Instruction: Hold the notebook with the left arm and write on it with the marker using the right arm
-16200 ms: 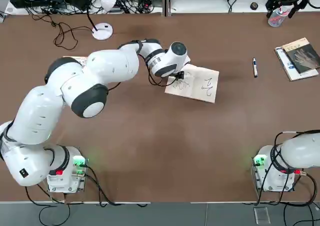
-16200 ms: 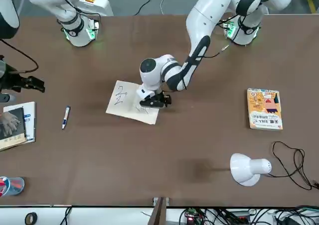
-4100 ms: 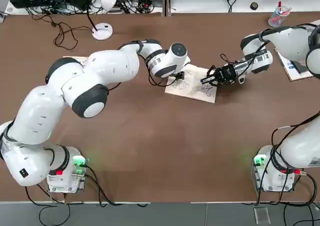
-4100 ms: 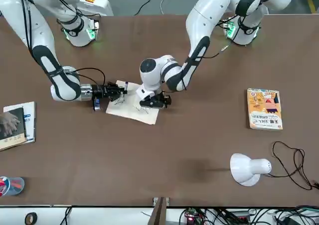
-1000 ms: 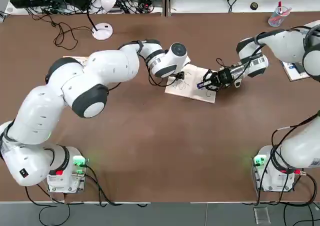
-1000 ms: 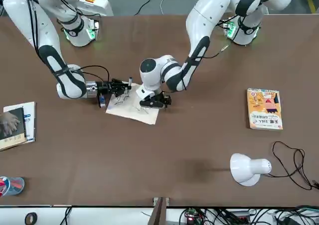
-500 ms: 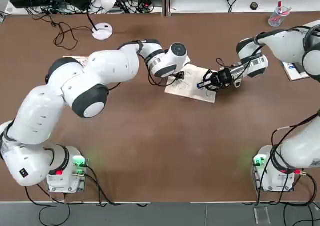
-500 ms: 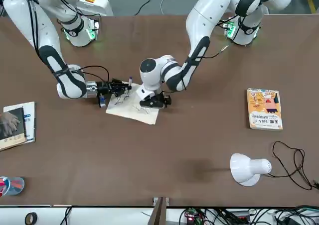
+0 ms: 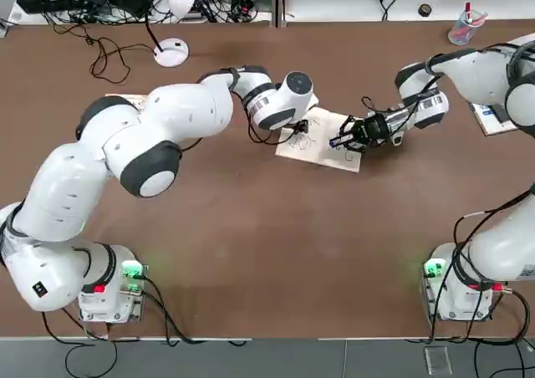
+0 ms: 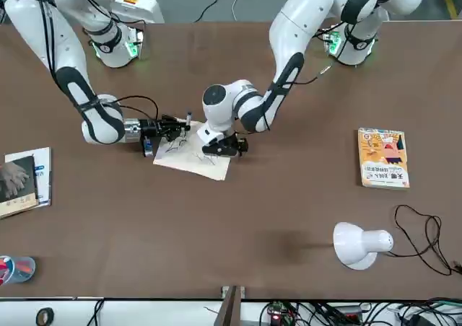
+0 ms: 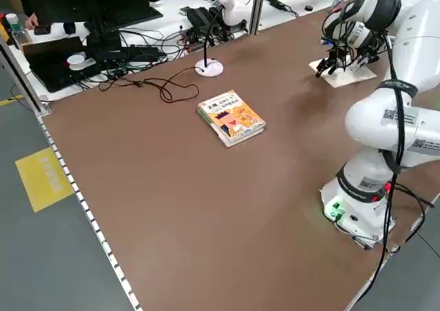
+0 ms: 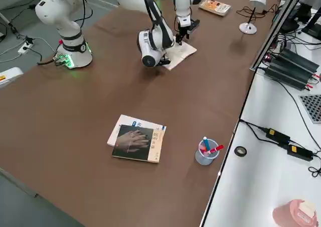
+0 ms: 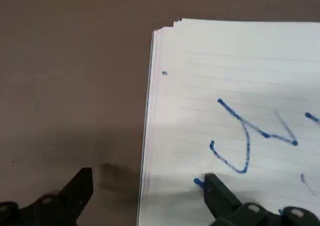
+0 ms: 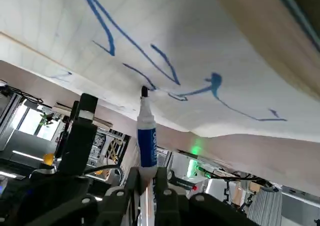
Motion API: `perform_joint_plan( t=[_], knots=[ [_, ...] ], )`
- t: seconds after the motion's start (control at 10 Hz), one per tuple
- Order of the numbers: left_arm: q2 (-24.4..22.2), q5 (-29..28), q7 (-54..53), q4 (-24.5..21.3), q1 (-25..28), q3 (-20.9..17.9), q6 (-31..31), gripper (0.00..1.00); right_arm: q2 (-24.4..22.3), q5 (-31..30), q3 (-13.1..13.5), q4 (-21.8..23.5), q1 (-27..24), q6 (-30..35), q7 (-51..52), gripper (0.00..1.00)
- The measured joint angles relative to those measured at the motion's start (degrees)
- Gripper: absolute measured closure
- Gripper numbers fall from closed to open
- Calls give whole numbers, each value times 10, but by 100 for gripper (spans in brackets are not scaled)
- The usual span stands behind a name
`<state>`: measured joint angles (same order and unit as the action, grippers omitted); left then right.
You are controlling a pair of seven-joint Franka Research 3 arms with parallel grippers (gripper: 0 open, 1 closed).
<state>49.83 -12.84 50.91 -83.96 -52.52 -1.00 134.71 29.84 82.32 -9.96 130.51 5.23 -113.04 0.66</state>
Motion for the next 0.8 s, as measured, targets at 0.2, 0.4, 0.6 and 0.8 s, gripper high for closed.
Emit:
perform_joint_plan(
  t=[0.2,0.4,0.6,0.8],
  knots=[
    [0,0,0,0,0,0,0,0,3,1,1,-6,-1,0,0,83],
    [0,0,0,0,0,0,0,0,5,1,2,-10,-1,0,1,83],
    [0,0,0,0,0,0,0,0,6,2,2,-14,-1,-1,2,83],
    [0,0,0,0,0,0,0,0,7,2,3,-17,-1,-3,3,83]
  ],
)
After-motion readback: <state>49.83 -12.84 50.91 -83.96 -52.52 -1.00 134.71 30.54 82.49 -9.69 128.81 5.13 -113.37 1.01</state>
